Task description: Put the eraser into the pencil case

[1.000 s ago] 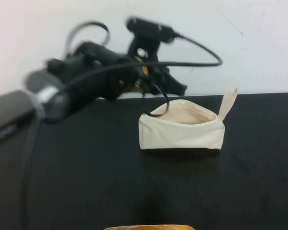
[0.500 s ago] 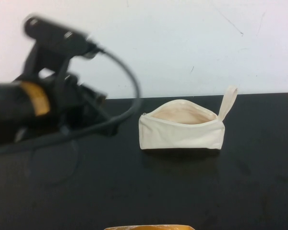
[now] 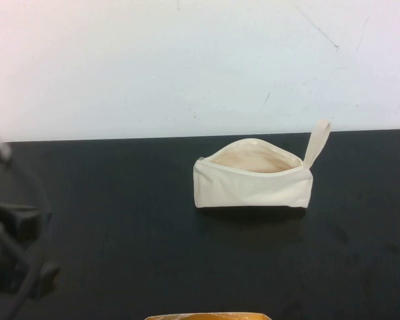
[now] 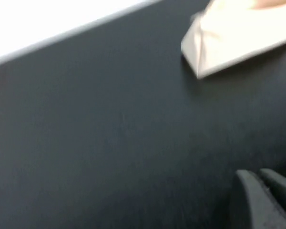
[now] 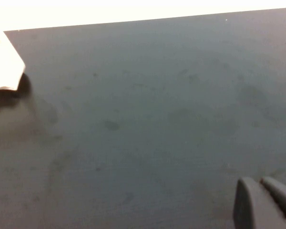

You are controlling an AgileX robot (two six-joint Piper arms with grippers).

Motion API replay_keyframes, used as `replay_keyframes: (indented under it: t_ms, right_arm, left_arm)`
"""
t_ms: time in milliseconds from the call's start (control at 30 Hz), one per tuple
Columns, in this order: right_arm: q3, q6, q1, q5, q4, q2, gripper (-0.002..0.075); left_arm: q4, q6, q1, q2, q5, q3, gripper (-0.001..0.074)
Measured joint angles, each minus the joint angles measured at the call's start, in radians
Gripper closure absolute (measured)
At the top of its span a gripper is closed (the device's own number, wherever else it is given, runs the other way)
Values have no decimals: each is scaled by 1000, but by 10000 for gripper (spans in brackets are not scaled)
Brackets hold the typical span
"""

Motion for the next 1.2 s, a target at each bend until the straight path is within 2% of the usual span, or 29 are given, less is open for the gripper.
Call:
replay_keyframes:
  t_ms: [167, 333, 500, 667, 800, 1200]
  right_arm:
    - [0, 0, 0, 0, 0, 0, 727]
    - [0, 0, 0, 0, 0, 0, 727]
    - [0, 0, 0, 0, 0, 0, 727]
    - [0, 0, 0, 0, 0, 0, 727]
    - [0, 0, 0, 0, 0, 0, 727]
    - [0, 0, 0, 0, 0, 0, 727]
  left_arm:
    - [33, 0, 36, -198, -306, 250, 736]
    - [-78, 0, 203, -395, -534, 499, 736]
    - [-121, 0, 382, -573, -670, 705, 736]
    - [-134, 6, 510, -727, -699, 848, 736]
    - [-164, 21, 568, -805, -699, 924, 736]
    - [-198, 195, 579, -837, -514, 932, 736]
